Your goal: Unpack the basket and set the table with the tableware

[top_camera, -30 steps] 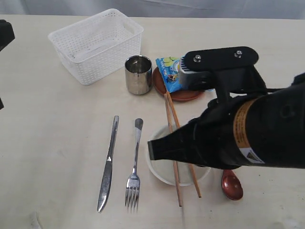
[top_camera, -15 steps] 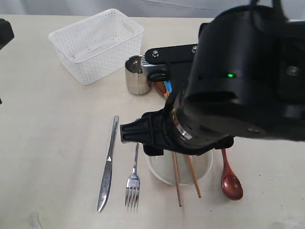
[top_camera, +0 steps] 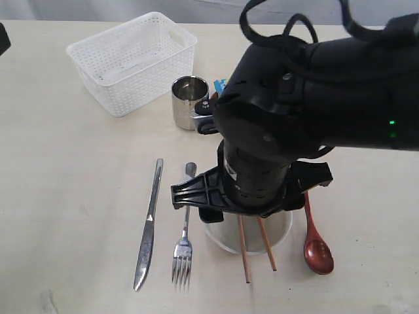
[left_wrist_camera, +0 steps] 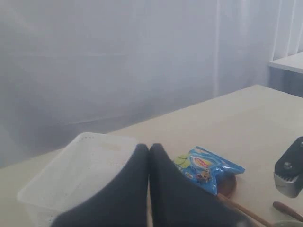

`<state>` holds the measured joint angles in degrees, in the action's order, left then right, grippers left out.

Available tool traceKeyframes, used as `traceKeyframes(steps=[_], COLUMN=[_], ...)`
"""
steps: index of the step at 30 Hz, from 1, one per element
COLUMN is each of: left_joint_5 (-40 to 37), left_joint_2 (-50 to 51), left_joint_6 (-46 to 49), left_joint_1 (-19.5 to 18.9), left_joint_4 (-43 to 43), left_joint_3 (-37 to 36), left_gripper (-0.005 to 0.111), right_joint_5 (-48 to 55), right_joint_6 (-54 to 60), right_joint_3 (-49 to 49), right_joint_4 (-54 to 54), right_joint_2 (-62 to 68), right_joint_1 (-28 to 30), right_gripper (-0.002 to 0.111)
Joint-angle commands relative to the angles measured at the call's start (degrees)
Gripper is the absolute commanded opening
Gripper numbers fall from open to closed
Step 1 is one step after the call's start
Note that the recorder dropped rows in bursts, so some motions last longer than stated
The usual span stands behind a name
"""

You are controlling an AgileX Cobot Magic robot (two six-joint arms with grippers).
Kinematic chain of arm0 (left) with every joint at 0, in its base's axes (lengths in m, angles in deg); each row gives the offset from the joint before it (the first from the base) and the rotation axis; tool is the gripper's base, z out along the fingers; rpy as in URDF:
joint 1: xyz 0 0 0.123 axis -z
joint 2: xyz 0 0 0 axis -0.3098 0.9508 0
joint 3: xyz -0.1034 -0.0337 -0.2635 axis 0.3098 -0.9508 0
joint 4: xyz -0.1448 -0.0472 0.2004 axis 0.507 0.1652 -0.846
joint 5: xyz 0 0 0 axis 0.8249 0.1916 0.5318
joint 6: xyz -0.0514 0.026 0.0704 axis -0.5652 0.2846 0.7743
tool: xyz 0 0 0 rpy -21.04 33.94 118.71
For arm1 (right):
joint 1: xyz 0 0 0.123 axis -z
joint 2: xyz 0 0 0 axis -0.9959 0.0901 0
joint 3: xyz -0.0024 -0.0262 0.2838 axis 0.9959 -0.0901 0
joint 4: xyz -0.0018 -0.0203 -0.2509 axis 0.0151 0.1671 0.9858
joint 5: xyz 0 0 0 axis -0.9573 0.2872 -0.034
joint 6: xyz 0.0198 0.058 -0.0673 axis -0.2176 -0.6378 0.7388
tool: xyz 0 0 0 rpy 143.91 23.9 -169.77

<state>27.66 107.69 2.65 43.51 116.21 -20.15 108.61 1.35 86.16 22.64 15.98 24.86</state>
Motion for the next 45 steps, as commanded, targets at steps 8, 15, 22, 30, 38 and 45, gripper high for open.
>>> traceKeyframes(steps=[8,15,22,30,38,45], left_joint_5=[0.2,0.2,0.2,0.2,0.2,0.2], left_joint_2=[-0.3,-0.3,-0.3,-0.3,-0.3,-0.3], left_joint_6=[-0.3,-0.3,-0.3,-0.3,-0.3,-0.3], left_joint_1=[-0.1,-0.1,-0.1,-0.1,-0.1,-0.1], left_joint_4=[0.0,0.0,0.0,0.0,0.0,0.0], left_joint_3=[0.1,0.1,0.1,0.1,0.1,0.1], left_gripper=[0.000,0.000,0.000,0.000,0.000,0.000], right_joint_5=[-0.9,-0.9,-0.8,-0.4,1.1,0.6], right_joint_6=[0.8,0.1,0.1,0.0,-1.1,-1.1], right_joint_3=[0.1,0.1,0.1,0.1,0.1,0.1], right_joint_4=[0.9,0.7,-0.8,-0.8,-0.8,0.9], right_joint_2=[4.0,4.6,5.8,5.8,5.8,5.8], right_joint_1=[0.5,0.5,0.5,0.5,0.5,0.5], right_gripper=[0.067,0.055,0.055,0.054,0.054,0.054])
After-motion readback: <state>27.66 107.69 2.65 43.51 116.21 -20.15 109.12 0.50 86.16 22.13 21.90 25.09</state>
